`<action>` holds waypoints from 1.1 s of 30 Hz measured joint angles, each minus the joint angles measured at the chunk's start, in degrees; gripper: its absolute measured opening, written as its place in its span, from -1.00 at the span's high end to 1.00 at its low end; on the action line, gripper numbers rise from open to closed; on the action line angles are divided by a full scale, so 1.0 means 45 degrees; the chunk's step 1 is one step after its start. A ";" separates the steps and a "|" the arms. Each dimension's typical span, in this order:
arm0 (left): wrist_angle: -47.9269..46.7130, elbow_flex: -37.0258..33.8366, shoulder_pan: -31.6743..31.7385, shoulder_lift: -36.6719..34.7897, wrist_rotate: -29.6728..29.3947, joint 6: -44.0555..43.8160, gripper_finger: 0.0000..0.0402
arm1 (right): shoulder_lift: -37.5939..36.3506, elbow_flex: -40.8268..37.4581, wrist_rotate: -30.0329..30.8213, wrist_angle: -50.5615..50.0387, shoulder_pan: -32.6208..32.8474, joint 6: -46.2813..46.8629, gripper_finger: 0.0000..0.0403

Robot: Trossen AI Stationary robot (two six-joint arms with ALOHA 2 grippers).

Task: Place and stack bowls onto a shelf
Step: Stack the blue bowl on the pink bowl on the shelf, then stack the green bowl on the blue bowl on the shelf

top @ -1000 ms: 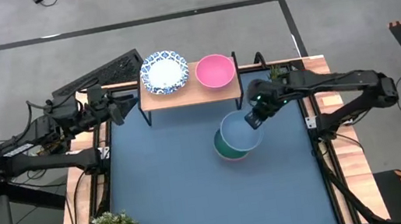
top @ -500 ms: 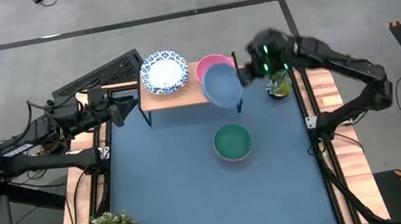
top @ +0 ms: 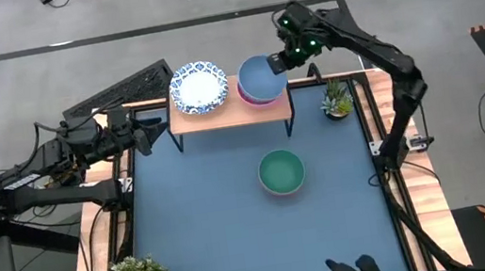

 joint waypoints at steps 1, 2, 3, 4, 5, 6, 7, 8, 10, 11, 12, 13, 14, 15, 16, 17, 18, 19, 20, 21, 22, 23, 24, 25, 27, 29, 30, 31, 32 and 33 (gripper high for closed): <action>0.0000 0.0000 0.0000 0.0000 -0.0014 0.0054 -0.06 | 0.0145 0.0014 -0.0014 -0.0035 -0.0004 -0.0035 0.89; 0.0030 0.0000 -0.0005 0.0000 -0.0018 0.0122 -0.06 | 0.0254 0.0019 -0.0019 -0.0027 -0.0004 -0.0036 0.89; 0.0039 0.0000 0.0000 0.0000 -0.0020 0.0152 -0.06 | 0.0356 0.0019 -0.0019 -0.0016 -0.0004 -0.0036 0.89; 0.0031 0.0000 -0.0002 0.0000 -0.0020 0.0194 -0.06 | 0.0415 0.0019 -0.0041 -0.0002 -0.0004 -0.0057 0.89; 0.0032 0.0000 -0.0001 0.0000 -0.0021 0.0230 -0.06 | 0.0464 0.0021 -0.0092 0.0013 -0.0004 -0.0109 0.86; 0.0036 0.0000 -0.0005 0.0000 -0.0025 0.0246 -0.06 | 0.0506 0.0029 -0.0152 0.0038 0.0000 -0.0200 0.81; 0.0036 0.0000 -0.0003 0.0000 -0.0025 0.0263 -0.06 | 0.0540 0.0029 -0.0195 0.0058 0.0000 -0.0265 0.74; 0.0036 0.0000 -0.0001 0.0000 -0.0025 0.0264 -0.06 | 0.0560 0.0029 -0.0232 0.0062 -0.0004 -0.0368 0.65; 0.0036 0.0000 -0.0005 0.0000 -0.0024 0.0333 -0.06 | 0.0565 0.0029 -0.0232 0.0159 -0.0004 -0.0638 0.47; 0.0036 0.0000 -0.0002 0.0000 -0.0020 0.0403 -0.06 | 0.0534 0.0029 -0.0236 0.0316 -0.0004 -0.0669 0.38; 0.0036 0.0000 -0.0005 0.0000 -0.0020 0.0478 -0.06 | 0.0458 0.0029 -0.0237 0.0453 -0.0012 -0.0667 0.29; 0.0036 0.0000 -0.0005 0.0000 -0.0020 0.0516 -0.06 | 0.0341 0.0029 -0.0237 0.0531 -0.0051 -0.0669 0.20; 0.0036 0.0000 -0.0005 0.0000 -0.0020 0.0511 -0.06 | 0.0190 0.0029 -0.0237 0.0626 -0.0085 -0.0649 0.12; 0.0036 0.0000 -0.0005 0.0000 -0.0020 0.0506 -0.06 | 0.0031 0.0080 -0.0238 0.0650 -0.0116 -0.0539 0.05; 0.0036 0.0000 -0.0005 0.0000 -0.0020 0.0471 -0.06 | -0.0129 0.0192 -0.0235 0.0522 -0.0131 -0.0400 0.00; 0.0036 0.0000 -0.0005 0.0000 -0.0013 0.0453 -0.06 | -0.0337 0.0302 -0.0237 0.0285 -0.0129 -0.0334 -0.05; 0.0036 0.0000 -0.0005 0.0000 0.0027 0.0448 -0.06 | -0.0596 0.0388 -0.0231 -0.0063 -0.0118 -0.0303 -0.07; 0.0040 0.0000 -0.0005 0.0000 0.0149 0.0440 -0.06 | -0.0904 0.0422 -0.0217 -0.0405 -0.0016 -0.0269 -0.09; 0.0041 0.0000 -0.0002 0.0000 0.0303 0.0436 -0.06 | -0.1283 0.0436 -0.0157 -0.0746 0.0177 -0.0267 -0.09; 0.0041 0.0000 -0.0005 0.0000 0.0414 0.0422 -0.06 | -0.1698 0.0426 0.0080 -0.1148 0.0473 -0.0257 -0.09; 0.0038 0.0000 -0.0005 0.0000 0.0508 0.0417 -0.06 | -0.2132 0.0265 0.0497 -0.1494 0.0880 -0.0181 -0.08; 0.0041 0.0000 -0.0006 0.0001 0.0538 0.0379 -0.06 | -0.2588 -0.0050 0.1109 -0.1862 0.1355 -0.0002 -0.07; 0.0041 0.0000 -0.0010 0.0005 0.0538 0.0317 -0.06 | -0.3037 -0.0508 0.1776 -0.2247 0.1901 0.0322 -0.06; 0.0041 0.0000 -0.0007 0.0005 0.0534 0.0294 -0.06 | -0.3481 -0.1093 0.2343 -0.2510 0.2506 0.0809 -0.04; 0.0050 0.0000 -0.0010 0.0032 0.0529 0.0170 -0.06 | -0.4443 -0.2606 0.2807 -0.2544 0.3695 0.2041 -0.02; 0.0046 0.0000 -0.0005 0.0039 0.0529 0.0094 -0.06 | -0.5499 -0.4345 0.2909 -0.2078 0.4910 0.3506 0.00; 0.0046 0.0000 -0.0005 0.0041 0.0529 0.0084 -0.06 | -0.6018 -0.5244 0.3041 -0.1700 0.5525 0.4260 0.00; 0.0047 0.0000 -0.0005 0.0073 0.0524 0.0084 -0.06 | -0.6460 -0.6172 0.3295 -0.1210 0.6107 0.4979 0.00; 0.0046 0.0000 -0.0009 0.0088 0.0529 0.0084 -0.06 | -0.6779 -0.7017 0.3573 -0.0702 0.6659 0.5667 0.00; 0.0046 0.0000 -0.0005 0.0102 0.0524 0.0074 -0.06 | -0.7024 -0.7856 0.3791 -0.0078 0.7178 0.6279 0.00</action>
